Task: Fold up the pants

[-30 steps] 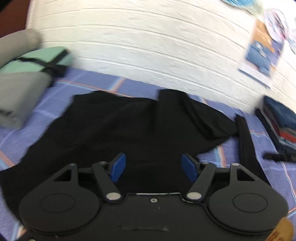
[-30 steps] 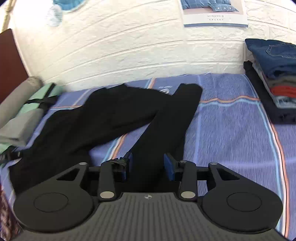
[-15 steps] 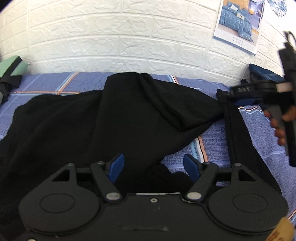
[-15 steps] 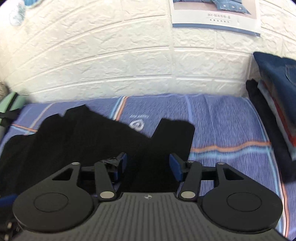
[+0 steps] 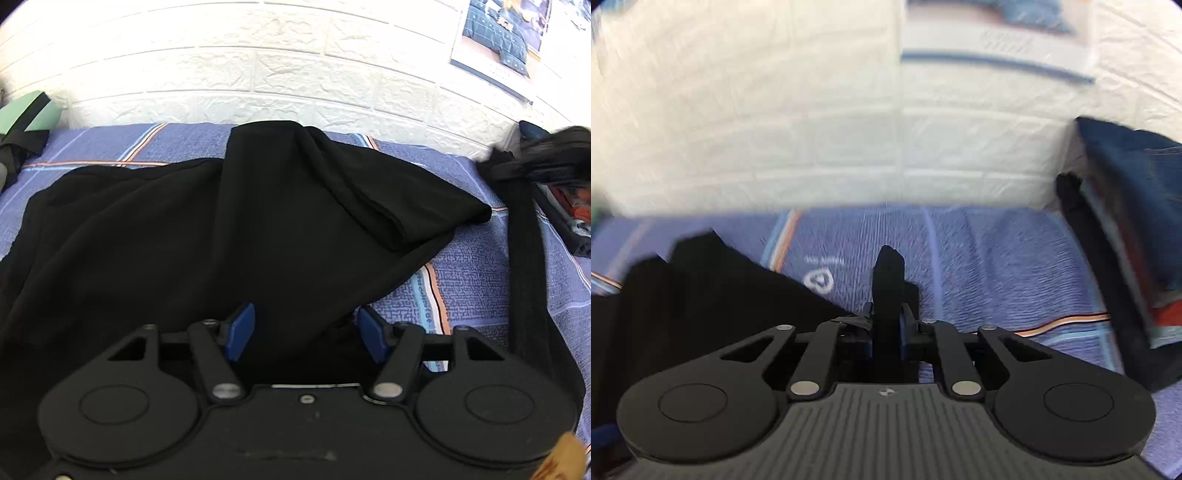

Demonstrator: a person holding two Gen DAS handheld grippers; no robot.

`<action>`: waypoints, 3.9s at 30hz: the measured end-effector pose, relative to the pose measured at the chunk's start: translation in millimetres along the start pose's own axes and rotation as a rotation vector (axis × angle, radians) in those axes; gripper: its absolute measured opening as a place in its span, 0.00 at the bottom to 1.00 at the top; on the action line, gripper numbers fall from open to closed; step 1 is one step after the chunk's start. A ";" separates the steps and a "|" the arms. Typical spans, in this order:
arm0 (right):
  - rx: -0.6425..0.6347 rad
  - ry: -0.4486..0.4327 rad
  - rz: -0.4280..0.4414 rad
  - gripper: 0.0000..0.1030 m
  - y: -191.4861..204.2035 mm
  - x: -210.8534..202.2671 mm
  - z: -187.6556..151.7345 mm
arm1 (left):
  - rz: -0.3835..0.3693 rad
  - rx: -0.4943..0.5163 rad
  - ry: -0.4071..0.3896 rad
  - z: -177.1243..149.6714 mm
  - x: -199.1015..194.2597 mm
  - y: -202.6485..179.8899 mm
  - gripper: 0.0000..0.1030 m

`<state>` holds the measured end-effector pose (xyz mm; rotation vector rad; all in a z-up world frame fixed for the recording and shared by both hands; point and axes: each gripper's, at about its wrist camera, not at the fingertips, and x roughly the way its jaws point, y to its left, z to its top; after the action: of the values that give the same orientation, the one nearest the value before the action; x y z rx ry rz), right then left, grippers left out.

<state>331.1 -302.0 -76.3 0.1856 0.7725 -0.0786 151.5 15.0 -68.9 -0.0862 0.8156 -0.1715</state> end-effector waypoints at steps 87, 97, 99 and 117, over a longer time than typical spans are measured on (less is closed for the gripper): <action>0.478 -0.126 -0.242 0.72 -245.1 -288.4 -285.3 | 0.390 -0.180 -0.132 -37.6 -124.3 69.4 0.74; 0.452 -0.130 -0.279 0.79 -229.4 -287.7 -293.5 | 0.559 -0.544 -0.105 -95.3 -165.1 183.5 0.75; 0.449 -0.139 -0.276 0.84 -226.3 -283.9 -294.0 | 0.553 -0.583 -0.075 -103.2 -155.6 194.5 0.75; 0.504 -0.189 -0.324 0.18 -218.1 -297.0 -292.0 | 0.541 -0.519 -0.192 -100.1 -171.8 182.5 0.07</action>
<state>-111.6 -458.1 -103.1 0.5220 0.5769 -0.5928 -15.4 225.1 -40.2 -0.3590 0.6493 0.5554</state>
